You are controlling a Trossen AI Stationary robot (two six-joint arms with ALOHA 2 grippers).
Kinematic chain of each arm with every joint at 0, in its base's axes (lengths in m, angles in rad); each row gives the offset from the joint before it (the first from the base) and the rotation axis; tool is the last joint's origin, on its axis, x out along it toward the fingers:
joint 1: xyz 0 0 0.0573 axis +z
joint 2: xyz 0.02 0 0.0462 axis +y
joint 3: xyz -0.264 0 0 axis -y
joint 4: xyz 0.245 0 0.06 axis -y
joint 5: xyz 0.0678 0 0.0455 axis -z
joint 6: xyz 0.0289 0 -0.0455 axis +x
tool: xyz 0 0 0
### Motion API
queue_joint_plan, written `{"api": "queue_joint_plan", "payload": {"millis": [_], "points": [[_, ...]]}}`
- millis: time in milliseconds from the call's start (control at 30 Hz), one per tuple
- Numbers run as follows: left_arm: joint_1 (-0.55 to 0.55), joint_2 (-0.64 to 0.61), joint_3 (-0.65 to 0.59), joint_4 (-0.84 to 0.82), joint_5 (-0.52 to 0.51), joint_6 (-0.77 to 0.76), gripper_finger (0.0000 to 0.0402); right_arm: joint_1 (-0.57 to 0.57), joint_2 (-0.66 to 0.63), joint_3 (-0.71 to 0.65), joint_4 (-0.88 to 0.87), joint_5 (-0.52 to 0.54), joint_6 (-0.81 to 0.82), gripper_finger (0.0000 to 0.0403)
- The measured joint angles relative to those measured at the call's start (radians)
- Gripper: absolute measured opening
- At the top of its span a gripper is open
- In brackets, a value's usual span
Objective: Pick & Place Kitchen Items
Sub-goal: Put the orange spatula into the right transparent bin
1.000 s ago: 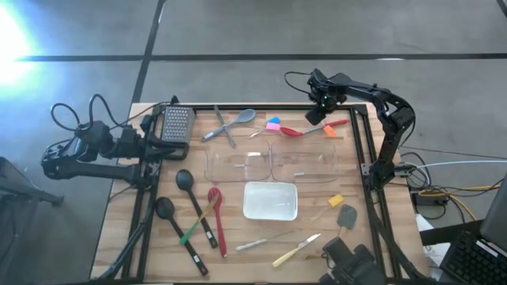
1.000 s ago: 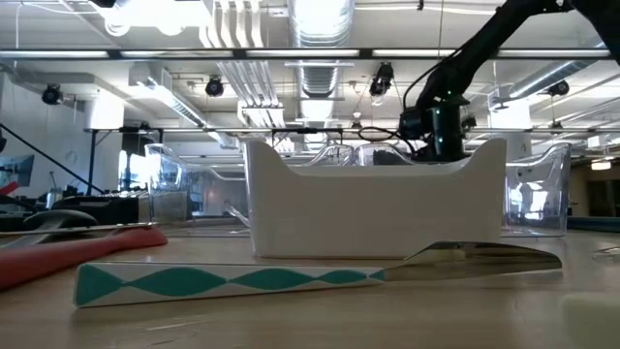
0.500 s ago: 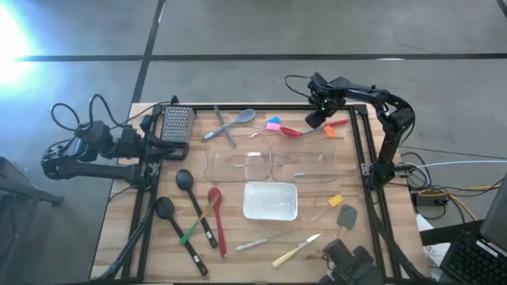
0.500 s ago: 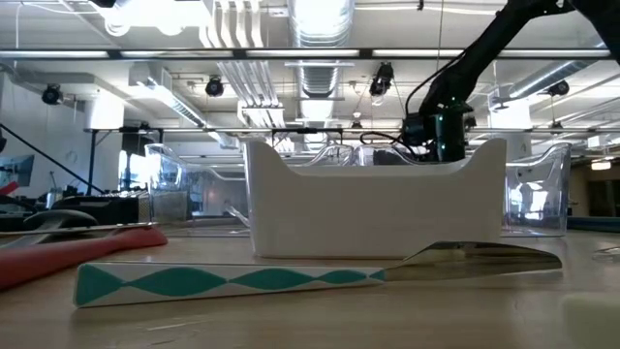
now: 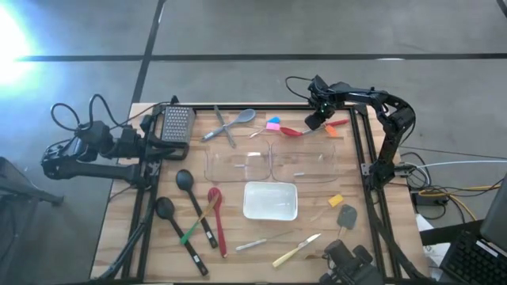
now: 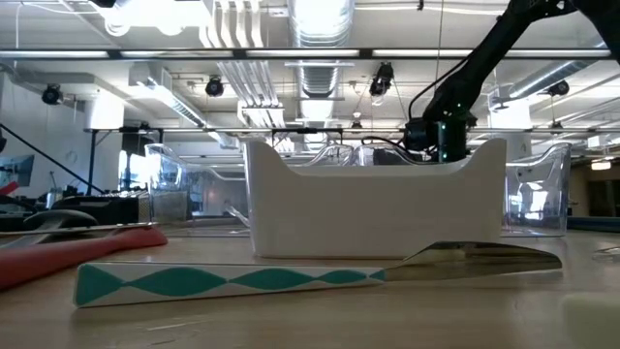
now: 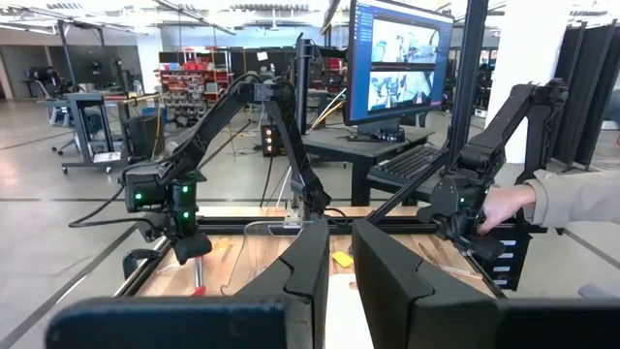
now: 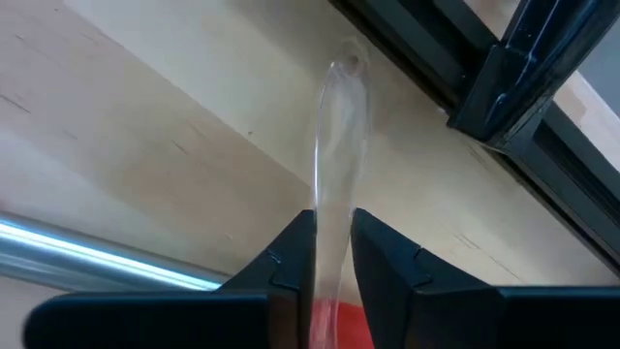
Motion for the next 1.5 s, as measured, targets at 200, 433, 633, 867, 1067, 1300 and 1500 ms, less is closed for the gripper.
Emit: {"api": "queue_joint_plan", "payload": {"millis": [200,433,633,867,1067,1300,1500], "points": [[0.000,0.000,0.000,0.000,0.000,0.000,0.0058,-0.010,-0.006,-0.007,0.007,0.008,-0.007,0.0016],[0.000,0.000,0.000,0.000,0.000,0.000,0.0058,-0.010,-0.001,0.029,-0.032,0.003,-0.017,0.0009],[0.000,0.000,0.000,0.000,0.000,0.000,0.0058,-0.010,-0.014,0.078,-0.102,0.003,-0.024,0.0008],[0.000,0.000,0.000,0.000,0.000,0.000,0.0058,0.013,-0.076,0.131,-0.196,0.000,-0.024,0.0008],[0.000,0.000,0.000,0.000,0.000,0.000,0.0058,0.095,-0.171,0.178,-0.289,-0.004,-0.042,0.0008],[0.000,0.000,0.000,0.000,0.000,0.000,0.0058,0.269,-0.319,0.186,-0.317,-0.012,-0.019,0.0008],[0.000,0.000,0.000,0.000,0.000,0.000,0.0058,0.399,-0.414,0.184,-0.319,-0.138,0.039,0.0008]]}}
